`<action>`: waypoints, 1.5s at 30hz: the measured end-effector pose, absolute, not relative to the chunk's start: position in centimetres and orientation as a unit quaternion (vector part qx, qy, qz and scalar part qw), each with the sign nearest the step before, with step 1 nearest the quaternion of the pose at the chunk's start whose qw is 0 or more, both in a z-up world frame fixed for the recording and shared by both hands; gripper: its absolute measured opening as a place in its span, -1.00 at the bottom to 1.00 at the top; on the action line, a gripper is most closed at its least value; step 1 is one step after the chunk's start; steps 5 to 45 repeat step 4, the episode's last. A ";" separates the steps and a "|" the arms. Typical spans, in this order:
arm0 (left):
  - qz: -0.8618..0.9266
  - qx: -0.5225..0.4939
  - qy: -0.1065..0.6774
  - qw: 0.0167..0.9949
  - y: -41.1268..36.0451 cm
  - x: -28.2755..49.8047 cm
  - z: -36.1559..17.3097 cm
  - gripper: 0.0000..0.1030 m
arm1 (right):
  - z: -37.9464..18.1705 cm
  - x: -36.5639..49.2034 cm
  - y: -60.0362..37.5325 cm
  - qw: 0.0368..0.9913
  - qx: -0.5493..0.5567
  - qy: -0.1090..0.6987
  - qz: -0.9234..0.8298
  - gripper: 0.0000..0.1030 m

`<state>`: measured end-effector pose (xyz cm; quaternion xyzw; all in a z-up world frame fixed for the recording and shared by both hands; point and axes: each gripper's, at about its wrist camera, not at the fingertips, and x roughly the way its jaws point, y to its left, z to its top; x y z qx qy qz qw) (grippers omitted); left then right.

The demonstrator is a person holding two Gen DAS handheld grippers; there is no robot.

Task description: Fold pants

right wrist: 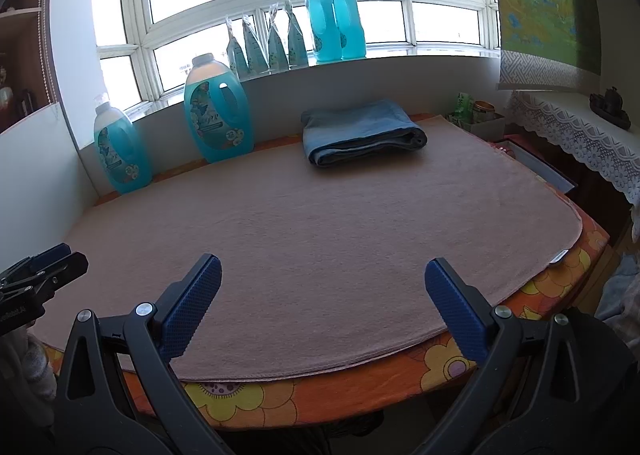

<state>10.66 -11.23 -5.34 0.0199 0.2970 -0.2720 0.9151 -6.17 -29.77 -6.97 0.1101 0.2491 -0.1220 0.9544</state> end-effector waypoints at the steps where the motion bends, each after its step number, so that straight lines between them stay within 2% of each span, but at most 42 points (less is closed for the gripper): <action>1: -0.273 0.020 0.297 0.915 -11.3 10.7 -5.3 0.55 | -7.0 -6.2 -29.8 0.954 0.110 0.249 -0.122 1.00; 45: -0.272 0.022 0.298 0.915 -11.4 10.7 -5.4 0.55 | -7.0 -6.2 -29.7 0.954 0.109 0.249 -0.122 1.00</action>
